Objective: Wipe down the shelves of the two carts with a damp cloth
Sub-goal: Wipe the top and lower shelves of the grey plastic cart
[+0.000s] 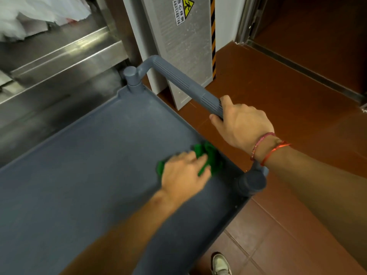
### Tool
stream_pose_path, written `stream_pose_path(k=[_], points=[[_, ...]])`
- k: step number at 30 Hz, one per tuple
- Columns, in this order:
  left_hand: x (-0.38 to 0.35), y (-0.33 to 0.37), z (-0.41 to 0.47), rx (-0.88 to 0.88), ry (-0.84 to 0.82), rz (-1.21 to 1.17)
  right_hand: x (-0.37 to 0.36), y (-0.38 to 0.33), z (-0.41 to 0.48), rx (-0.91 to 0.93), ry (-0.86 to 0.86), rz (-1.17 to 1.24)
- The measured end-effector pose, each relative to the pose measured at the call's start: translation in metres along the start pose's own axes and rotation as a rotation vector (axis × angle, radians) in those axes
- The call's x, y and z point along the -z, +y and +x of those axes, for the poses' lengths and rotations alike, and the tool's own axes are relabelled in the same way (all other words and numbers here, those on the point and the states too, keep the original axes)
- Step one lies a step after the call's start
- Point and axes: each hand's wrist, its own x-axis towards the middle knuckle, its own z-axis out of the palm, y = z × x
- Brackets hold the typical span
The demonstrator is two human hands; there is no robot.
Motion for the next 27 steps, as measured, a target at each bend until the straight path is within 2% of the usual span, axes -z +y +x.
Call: stream_pose_path(k=[4, 8, 11, 13, 15, 19, 22, 25, 27], points=[[-0.004, 0.048, -0.041, -0.14, -0.024, -0.135, 0.001, 0.001, -0.002, 0.001, -0.001, 0.018], [-0.006, 0.05, -0.045, -0.164, 0.01, -0.137, 0.001, 0.001, -0.002, 0.007, 0.004, 0.023], [0.0, 0.051, -0.043, -0.146, -0.061, -0.144, 0.0, 0.0, -0.002, -0.004, -0.015, 0.03], [0.008, 0.054, -0.045, -0.001, -0.09, -0.201, 0.002, 0.0, -0.003, -0.018, -0.043, 0.035], [0.019, 0.052, -0.049, 0.259, -0.063, -0.309, 0.007, -0.001, -0.006, -0.02, -0.087, 0.054], [0.061, 0.046, -0.05, 0.729, 0.045, -0.739, 0.015, -0.001, -0.013, -0.014, -0.096, -0.03], [0.099, 0.044, -0.055, 0.891, 0.124, -0.906, 0.031, -0.015, -0.026, 0.067, 0.011, -0.013], [0.133, 0.043, -0.064, 0.985, 0.237, -1.028, 0.048, -0.042, -0.044, 0.248, -0.011, 0.232], [0.153, 0.042, -0.076, 1.006, 0.259, -1.101, 0.059, -0.061, -0.06, 0.453, -0.067, 0.427]])
